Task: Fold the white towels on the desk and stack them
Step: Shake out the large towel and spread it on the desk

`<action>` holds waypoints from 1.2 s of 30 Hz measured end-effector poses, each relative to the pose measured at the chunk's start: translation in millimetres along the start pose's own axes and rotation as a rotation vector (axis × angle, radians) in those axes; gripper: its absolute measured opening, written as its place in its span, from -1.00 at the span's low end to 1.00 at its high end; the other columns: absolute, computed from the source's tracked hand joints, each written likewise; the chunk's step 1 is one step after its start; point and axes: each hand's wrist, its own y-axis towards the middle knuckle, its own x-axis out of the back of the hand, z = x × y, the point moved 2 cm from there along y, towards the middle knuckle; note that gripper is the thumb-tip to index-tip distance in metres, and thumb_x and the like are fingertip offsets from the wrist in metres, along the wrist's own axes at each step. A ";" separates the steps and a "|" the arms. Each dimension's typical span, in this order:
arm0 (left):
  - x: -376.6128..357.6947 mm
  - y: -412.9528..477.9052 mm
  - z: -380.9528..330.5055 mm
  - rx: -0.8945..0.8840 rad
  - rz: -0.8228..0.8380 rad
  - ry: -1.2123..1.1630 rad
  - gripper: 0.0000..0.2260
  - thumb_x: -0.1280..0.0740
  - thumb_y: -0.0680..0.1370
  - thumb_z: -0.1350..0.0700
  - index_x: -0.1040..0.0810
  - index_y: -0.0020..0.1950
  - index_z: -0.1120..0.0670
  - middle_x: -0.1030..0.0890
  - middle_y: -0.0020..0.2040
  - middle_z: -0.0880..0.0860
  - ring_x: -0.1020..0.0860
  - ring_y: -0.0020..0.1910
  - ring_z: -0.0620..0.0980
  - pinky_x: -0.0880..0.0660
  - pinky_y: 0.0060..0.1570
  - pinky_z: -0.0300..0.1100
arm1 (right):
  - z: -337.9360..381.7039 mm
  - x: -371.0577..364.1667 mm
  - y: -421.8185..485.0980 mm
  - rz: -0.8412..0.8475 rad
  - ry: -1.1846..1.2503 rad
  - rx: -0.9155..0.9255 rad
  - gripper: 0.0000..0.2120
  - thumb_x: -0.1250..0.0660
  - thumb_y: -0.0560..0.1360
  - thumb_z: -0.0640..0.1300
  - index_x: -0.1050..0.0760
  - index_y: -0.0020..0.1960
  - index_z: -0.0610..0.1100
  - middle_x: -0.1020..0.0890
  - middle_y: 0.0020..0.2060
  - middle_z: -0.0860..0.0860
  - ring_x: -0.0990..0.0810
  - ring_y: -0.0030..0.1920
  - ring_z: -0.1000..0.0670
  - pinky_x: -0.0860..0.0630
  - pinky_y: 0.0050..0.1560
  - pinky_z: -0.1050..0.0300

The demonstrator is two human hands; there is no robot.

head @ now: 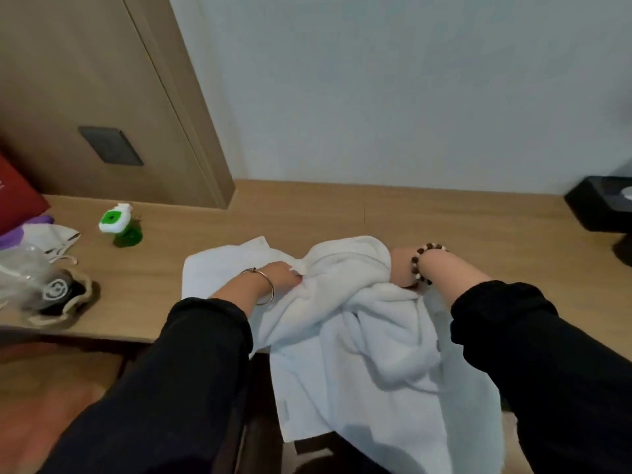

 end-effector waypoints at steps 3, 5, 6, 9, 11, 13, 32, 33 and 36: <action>-36.0 -51.7 48.2 0.033 0.182 0.125 -0.72 -0.17 0.61 0.06 -0.49 0.27 0.11 -0.53 0.22 0.09 -0.47 0.13 0.09 -0.29 0.03 -0.18 | 46.7 -35.5 -43.1 0.047 -0.130 -0.154 -0.64 -0.12 0.59 -0.21 -0.15 -0.37 -0.08 -0.24 -0.37 0.04 -0.31 -0.30 0.05 -0.26 -0.31 0.33; -54.2 -79.5 73.3 0.066 0.291 0.125 -0.72 -0.19 0.60 -0.01 -0.54 0.21 0.08 -0.55 0.15 0.10 -0.48 0.02 0.06 -0.32 -0.01 -0.20 | 70.9 -53.2 -67.7 0.026 -0.165 -0.203 -0.66 -0.07 0.60 -0.19 -0.17 -0.35 -0.10 -0.25 -0.35 0.03 -0.24 -0.38 0.09 -0.18 -0.43 0.34; -58.8 -87.3 82.2 0.051 0.273 0.084 -0.75 -0.21 0.59 0.00 -0.56 0.16 0.07 -0.57 0.10 0.10 -0.48 -0.05 0.04 -0.35 -0.07 -0.25 | 80.2 -61.6 -73.3 -0.002 -0.113 -0.201 -0.69 -0.08 0.60 -0.18 -0.22 -0.32 -0.12 -0.30 -0.32 0.01 -0.28 -0.37 0.07 -0.24 -0.41 0.31; -40.1 -96.6 95.5 -0.053 -0.122 -0.198 -0.79 -0.25 0.59 0.09 -0.59 0.10 0.17 -0.60 0.04 0.15 -0.53 -0.09 0.05 -0.33 -0.31 -0.26 | 98.5 -70.5 -82.3 -0.345 0.083 -0.121 -0.86 -0.13 0.55 -0.22 -0.38 -0.17 -0.15 -0.45 -0.29 -0.06 -0.44 -0.28 -0.05 -0.37 -0.30 0.17; -16.8 -100.2 103.2 -0.147 -0.370 0.000 -0.76 -0.18 0.61 0.17 -0.56 0.18 0.20 -0.59 0.11 0.23 -0.54 0.05 0.17 -0.24 -0.25 -0.18 | 100.5 -72.0 -96.7 -0.568 0.150 -0.164 -0.83 -0.13 0.51 -0.28 -0.39 -0.24 -0.16 -0.43 -0.40 -0.03 -0.43 -0.38 -0.05 -0.32 -0.40 0.17; 0.7 -107.8 109.6 -0.238 -0.483 0.360 -0.71 -0.14 0.57 0.23 -0.48 0.25 0.08 -0.60 0.05 0.21 -0.54 -0.02 0.20 -0.25 -0.27 -0.16 | 97.9 -75.8 -110.5 -0.546 0.147 -0.214 -0.79 -0.13 0.49 -0.30 -0.35 -0.31 -0.15 -0.43 -0.43 -0.03 -0.40 -0.44 -0.01 -0.30 -0.44 0.20; 77.6 -60.6 46.9 -0.100 -0.613 0.168 -0.83 -0.23 0.57 0.09 -0.53 0.05 0.16 -0.58 0.03 0.18 -0.53 0.00 0.19 -0.39 -0.17 -0.09 | 25.8 -14.3 -124.3 -0.794 -0.138 -0.411 -0.73 -0.13 0.45 -0.29 -0.29 -0.39 -0.06 -0.44 -0.44 0.04 -0.38 -0.35 -0.04 -0.24 0.07 0.06; 83.5 -55.2 37.9 -0.111 -0.679 0.183 -0.84 -0.19 0.58 0.13 -0.51 0.06 0.16 -0.58 0.02 0.19 -0.52 -0.03 0.20 -0.36 -0.19 -0.08 | 19.2 -8.8 -119.2 -0.831 -0.147 -0.413 -0.72 -0.14 0.45 -0.29 -0.27 -0.40 -0.06 -0.41 -0.45 0.05 -0.37 -0.35 -0.04 -0.24 0.08 0.06; 106.5 -37.6 6.6 -0.202 -0.812 0.382 -0.84 -0.16 0.55 0.25 -0.46 0.08 0.15 -0.59 -0.02 0.19 -0.55 -0.08 0.22 -0.32 -0.26 -0.08 | -4.5 11.1 -99.2 -0.908 -0.163 -0.384 -0.70 -0.17 0.45 -0.28 -0.23 -0.40 -0.05 -0.41 -0.40 0.04 -0.36 -0.30 -0.06 -0.24 0.03 0.05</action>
